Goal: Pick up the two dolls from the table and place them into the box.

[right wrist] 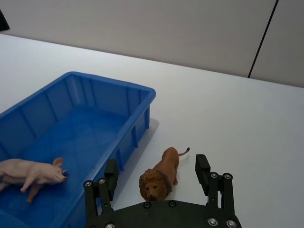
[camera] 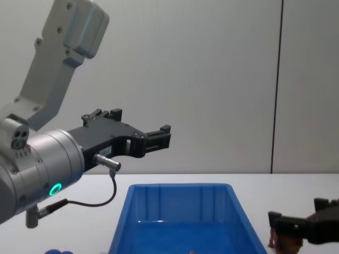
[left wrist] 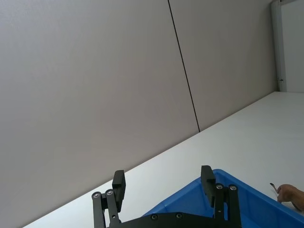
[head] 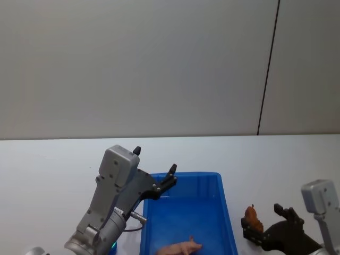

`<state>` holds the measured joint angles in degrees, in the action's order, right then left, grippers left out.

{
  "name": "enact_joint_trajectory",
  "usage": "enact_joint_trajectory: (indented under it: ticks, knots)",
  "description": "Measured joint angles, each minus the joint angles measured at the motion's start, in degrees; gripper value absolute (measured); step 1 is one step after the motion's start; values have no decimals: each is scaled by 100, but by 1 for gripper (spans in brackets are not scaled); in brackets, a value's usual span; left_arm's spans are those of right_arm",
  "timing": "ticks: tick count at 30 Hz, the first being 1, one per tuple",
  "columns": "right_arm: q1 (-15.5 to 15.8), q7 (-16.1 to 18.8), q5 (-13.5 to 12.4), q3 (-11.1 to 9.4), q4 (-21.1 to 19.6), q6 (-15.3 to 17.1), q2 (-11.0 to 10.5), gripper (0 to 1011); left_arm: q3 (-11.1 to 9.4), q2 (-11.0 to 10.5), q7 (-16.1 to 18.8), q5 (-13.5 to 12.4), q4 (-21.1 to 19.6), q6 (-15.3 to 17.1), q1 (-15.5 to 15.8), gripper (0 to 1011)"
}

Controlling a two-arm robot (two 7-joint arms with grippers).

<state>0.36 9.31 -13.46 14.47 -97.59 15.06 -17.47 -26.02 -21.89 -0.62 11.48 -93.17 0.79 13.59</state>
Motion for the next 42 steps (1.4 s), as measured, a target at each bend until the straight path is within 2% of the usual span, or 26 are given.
enact_joint_trajectory:
  ticks: [7, 10, 16, 19, 20, 21, 23, 24, 30, 42]
  knots:
    - [-74, 93, 129, 36, 247, -40, 45, 1001, 0, 0, 0, 0, 0, 0, 0, 1001]
    - [-105, 134, 173, 50, 333, -78, 64, 968, 0, 0, 0, 0, 0, 0, 0, 1000]
    - [-204, 240, 294, 91, 575, -198, 129, 815, 0, 0, 0, 0, 0, 0, 0, 1000]
    - [-249, 281, 362, 111, 681, -260, 159, 707, 0, 0, 0, 0, 0, 0, 0, 1001]
    - [-249, 281, 362, 111, 681, -260, 159, 707, 0, 0, 0, 0, 0, 0, 0, 1001]
    - [-263, 290, 387, 120, 720, -277, 171, 646, 0, 0, 0, 0, 0, 0, 0, 1001]
    - [-280, 295, 423, 128, 757, -299, 183, 616, 0, 0, 0, 0, 0, 0, 0, 1000]
    - [-284, 296, 432, 131, 771, -304, 188, 549, 0, 0, 0, 0, 0, 0, 0, 1000]
    - [-294, 286, 477, 144, 796, -338, 205, 400, 0, 0, 0, 0, 0, 0, 0, 1001]
    - [-232, 218, 404, 122, 500, -518, 184, 400, 0, 0, 0, 0, 0, 0, 0, 1000]
